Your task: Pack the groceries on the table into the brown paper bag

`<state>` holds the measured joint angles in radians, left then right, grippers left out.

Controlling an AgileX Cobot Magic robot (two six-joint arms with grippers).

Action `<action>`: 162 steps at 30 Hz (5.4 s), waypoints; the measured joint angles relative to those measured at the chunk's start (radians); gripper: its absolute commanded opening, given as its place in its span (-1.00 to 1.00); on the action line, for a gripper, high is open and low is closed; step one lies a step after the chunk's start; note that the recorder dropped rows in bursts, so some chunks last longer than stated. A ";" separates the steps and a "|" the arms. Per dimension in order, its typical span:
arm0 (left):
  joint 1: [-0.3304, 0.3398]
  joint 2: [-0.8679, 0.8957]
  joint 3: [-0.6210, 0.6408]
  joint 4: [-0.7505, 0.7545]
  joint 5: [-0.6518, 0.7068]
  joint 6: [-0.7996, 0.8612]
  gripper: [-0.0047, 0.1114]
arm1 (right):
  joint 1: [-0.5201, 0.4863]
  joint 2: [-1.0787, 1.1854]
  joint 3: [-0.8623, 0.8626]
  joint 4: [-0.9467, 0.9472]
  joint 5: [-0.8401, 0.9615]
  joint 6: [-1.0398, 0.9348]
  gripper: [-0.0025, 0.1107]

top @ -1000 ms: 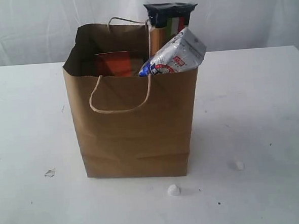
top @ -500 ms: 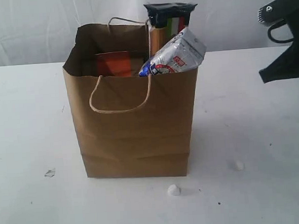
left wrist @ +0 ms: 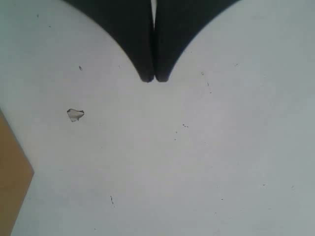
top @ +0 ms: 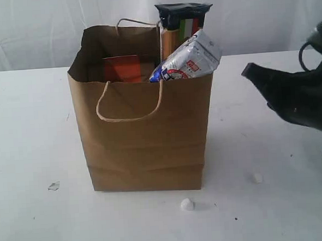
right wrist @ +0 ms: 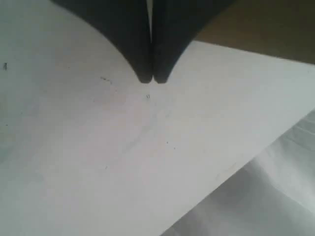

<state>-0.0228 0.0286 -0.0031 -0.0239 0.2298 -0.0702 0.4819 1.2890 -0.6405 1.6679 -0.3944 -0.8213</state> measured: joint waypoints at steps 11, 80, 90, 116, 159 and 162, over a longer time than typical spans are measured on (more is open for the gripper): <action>0.000 0.000 0.000 0.000 0.000 0.000 -0.92 | -0.015 -0.035 0.065 -0.351 0.344 -0.230 -0.96; 0.000 0.000 0.000 0.000 0.000 0.000 -0.92 | -0.128 -0.020 -0.467 -1.668 1.540 0.699 -0.96; 0.000 0.000 0.000 0.000 0.000 0.000 -0.92 | -0.130 -0.052 -0.791 -1.189 1.578 0.497 -0.96; 0.000 -0.024 0.000 0.000 0.000 0.000 -0.92 | 0.013 0.414 -0.913 -0.837 1.140 -0.077 -0.31; 0.000 -0.024 0.000 0.000 0.000 0.000 -0.92 | -0.059 -0.304 0.034 -1.117 1.221 0.186 -0.86; 0.000 -0.024 0.000 0.000 0.000 0.000 -0.92 | -0.059 -0.270 0.097 -0.911 1.116 -0.111 -0.57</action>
<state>-0.0228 0.0043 -0.0031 -0.0239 0.2298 -0.0702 0.4233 1.0194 -0.5437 0.7564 0.7213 -0.9326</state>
